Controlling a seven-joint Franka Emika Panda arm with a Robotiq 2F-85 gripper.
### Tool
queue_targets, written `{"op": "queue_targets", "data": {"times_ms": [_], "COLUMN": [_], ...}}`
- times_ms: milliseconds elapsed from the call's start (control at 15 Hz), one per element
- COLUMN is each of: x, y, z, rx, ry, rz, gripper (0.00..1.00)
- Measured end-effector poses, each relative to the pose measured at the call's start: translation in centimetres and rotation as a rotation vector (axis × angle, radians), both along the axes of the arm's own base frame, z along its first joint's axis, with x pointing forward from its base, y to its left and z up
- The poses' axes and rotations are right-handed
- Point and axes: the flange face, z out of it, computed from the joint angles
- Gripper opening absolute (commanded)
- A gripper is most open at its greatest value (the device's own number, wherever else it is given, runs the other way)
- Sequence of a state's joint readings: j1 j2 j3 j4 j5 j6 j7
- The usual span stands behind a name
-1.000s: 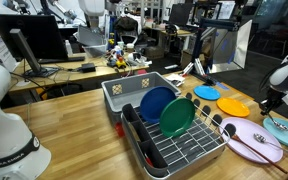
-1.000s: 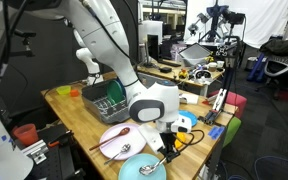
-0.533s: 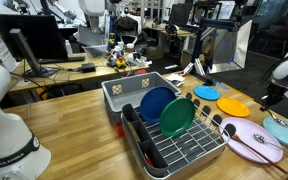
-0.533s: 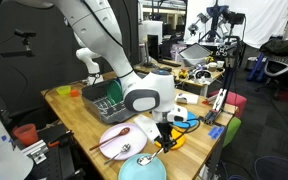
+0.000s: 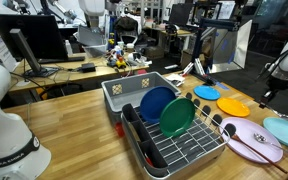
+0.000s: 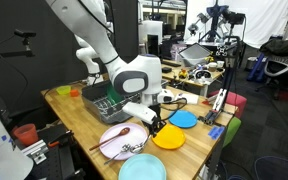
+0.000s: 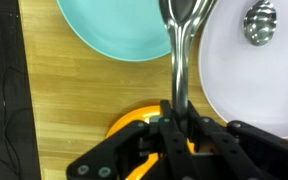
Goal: Pick up the spoon from the light blue plate and put it on the grey plate
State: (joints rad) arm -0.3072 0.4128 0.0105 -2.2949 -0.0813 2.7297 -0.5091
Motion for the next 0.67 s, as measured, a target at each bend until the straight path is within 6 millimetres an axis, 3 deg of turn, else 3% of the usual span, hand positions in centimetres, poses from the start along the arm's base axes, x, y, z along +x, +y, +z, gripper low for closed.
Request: {"op": "queue_targets", "data": {"times_ms": [133,200,400,600,667], "x": [-0.3,-0.5,-1.0,-1.1,-1.1], "y": [1.2,1.9,3.4,3.2,3.2], "z": [1.2,1.6,1.8,1.8,1.8], "rx": [-0.018,-0.026,-0.028,-0.028,-0.028], "ry": [0.030,0.046,0.081,0.084,0.084], "rz": [0.103,0.155,0.251,0.264,0.265], "gripper": [0.04,0.15,0.15,0.15,0.04]}}
